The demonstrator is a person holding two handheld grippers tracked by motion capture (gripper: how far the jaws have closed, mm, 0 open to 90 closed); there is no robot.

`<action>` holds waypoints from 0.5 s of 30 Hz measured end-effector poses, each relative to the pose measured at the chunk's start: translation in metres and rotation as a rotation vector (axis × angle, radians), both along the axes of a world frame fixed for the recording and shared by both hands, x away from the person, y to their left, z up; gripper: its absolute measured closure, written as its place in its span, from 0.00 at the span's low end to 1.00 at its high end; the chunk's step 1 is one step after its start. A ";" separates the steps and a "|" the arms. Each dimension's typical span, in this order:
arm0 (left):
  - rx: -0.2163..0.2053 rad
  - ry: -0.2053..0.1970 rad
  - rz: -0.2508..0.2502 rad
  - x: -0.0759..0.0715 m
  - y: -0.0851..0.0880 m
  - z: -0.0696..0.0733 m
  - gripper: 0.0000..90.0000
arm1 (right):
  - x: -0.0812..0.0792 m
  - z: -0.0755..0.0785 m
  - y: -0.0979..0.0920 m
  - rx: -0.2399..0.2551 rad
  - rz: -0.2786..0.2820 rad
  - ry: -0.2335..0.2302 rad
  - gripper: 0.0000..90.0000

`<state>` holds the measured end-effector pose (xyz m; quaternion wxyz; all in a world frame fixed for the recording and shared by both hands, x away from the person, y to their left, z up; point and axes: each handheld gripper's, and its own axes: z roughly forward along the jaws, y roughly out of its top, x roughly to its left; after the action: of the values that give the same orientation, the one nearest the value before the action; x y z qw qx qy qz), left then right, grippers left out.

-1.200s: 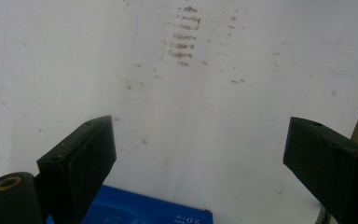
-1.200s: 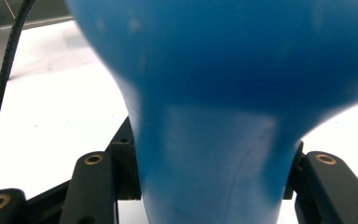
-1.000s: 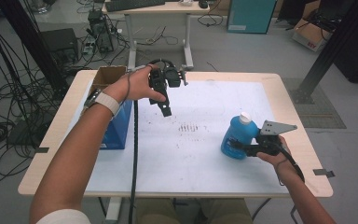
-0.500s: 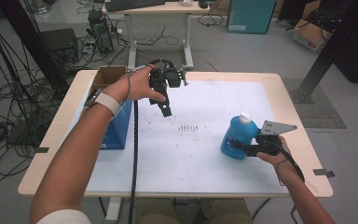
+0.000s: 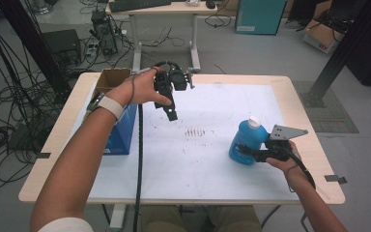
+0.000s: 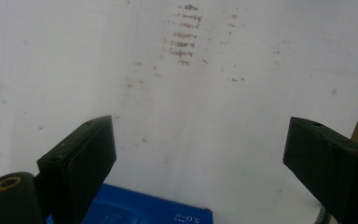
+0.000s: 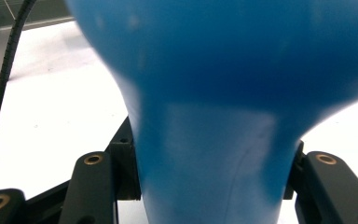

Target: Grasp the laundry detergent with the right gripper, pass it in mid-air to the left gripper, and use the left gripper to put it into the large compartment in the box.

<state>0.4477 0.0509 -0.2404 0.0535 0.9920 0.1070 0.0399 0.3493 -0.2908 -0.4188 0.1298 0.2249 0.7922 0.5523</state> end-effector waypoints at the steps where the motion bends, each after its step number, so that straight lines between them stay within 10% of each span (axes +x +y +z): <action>1: -0.001 0.000 0.001 0.000 0.000 0.000 0.11 | 0.000 0.000 0.000 0.000 0.000 0.001 0.49; 15: -0.003 -0.001 0.001 0.000 -0.001 0.000 0.11 | 0.000 0.000 0.000 0.003 0.000 -0.001 0.49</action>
<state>0.4473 0.0502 -0.2408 0.0549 0.9919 0.1073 0.0405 0.3494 -0.2908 -0.4191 0.1296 0.2247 0.7914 0.5534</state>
